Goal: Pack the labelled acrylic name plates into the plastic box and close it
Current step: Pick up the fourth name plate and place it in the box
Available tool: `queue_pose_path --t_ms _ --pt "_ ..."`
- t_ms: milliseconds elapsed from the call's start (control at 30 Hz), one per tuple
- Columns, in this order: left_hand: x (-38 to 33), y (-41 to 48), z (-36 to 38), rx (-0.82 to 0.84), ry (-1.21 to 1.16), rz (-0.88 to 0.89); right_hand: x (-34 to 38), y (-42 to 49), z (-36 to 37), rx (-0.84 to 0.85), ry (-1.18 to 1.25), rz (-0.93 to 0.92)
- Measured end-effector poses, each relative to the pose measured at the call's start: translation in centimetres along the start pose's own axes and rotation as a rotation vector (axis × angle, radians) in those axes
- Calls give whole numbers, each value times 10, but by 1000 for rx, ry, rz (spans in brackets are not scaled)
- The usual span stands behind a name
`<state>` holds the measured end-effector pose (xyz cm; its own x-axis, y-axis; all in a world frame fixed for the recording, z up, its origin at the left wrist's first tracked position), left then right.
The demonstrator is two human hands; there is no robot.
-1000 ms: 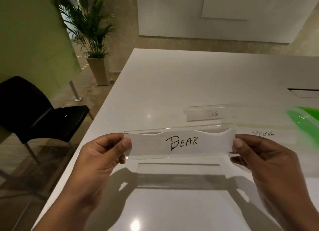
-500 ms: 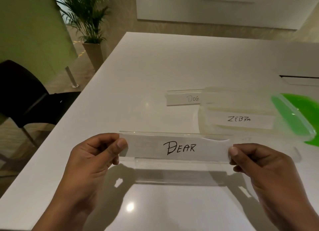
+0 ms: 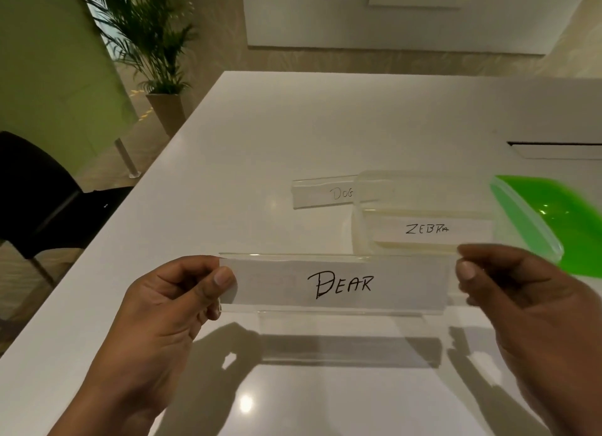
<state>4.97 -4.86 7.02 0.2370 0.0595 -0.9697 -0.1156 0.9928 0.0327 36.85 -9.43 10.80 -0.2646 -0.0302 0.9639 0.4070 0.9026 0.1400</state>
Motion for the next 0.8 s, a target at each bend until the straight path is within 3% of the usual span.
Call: queue_pose_path --t_ms 133,233,400,600,800 --pt "-10 7 20 38 9 38 40 7 -16 -17 -264 -366" --pt "-19 11 44 106 20 96 65 10 -9 180 -639 -532" --pt "-30 21 84 264 1 138 63 29 -7 460 -1116 -418" --pt "-42 36 124 359 45 180 65 57 -21 514 -1137 -396" --pt "-43 67 149 359 439 256 59 101 -38 468 -1143 -382"
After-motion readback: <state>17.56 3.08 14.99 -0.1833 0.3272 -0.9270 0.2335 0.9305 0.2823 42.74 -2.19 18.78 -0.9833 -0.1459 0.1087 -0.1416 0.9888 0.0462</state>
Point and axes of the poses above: each hand's wrist, its own y-axis towards the middle knuckle, its own z-axis out of the palm, x = y × z, the point moved 5 cm from there along y, towards the middle knuckle, and after that the axes turned 5 degrees about z, right-handed, at the moved point
